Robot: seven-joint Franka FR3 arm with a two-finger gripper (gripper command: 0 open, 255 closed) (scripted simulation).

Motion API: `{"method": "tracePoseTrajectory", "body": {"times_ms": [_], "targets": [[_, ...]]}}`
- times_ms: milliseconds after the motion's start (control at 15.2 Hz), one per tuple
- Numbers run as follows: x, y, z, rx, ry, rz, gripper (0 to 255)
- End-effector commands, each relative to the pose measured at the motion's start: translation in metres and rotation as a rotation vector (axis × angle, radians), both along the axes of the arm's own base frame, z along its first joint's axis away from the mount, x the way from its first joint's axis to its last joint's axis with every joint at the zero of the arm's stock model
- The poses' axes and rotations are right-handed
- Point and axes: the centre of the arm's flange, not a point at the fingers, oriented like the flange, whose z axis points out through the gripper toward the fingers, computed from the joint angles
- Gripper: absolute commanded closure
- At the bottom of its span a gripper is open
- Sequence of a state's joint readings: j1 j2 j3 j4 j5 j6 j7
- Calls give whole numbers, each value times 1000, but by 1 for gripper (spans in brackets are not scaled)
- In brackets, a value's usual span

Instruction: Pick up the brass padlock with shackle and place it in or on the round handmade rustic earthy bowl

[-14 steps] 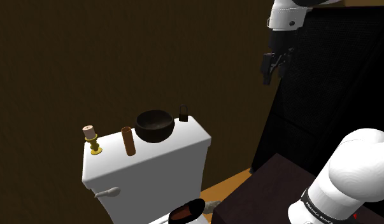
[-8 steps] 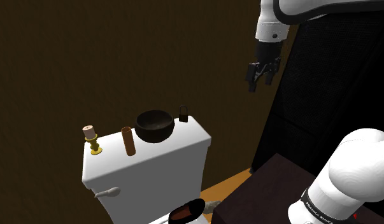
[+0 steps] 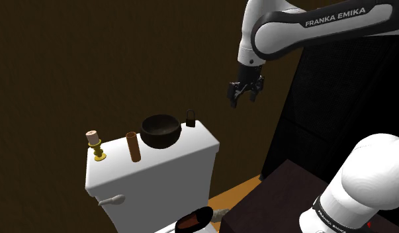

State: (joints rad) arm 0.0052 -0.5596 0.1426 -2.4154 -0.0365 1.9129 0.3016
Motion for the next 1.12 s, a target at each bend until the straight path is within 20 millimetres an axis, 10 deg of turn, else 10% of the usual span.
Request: {"method": "tracePoseTrajectory", "body": {"times_ms": [0, 1056], "targets": [[18, 14, -13, 0, -28, -24, 0], [166, 87, -117, -11, -221, -204, 0]]}}
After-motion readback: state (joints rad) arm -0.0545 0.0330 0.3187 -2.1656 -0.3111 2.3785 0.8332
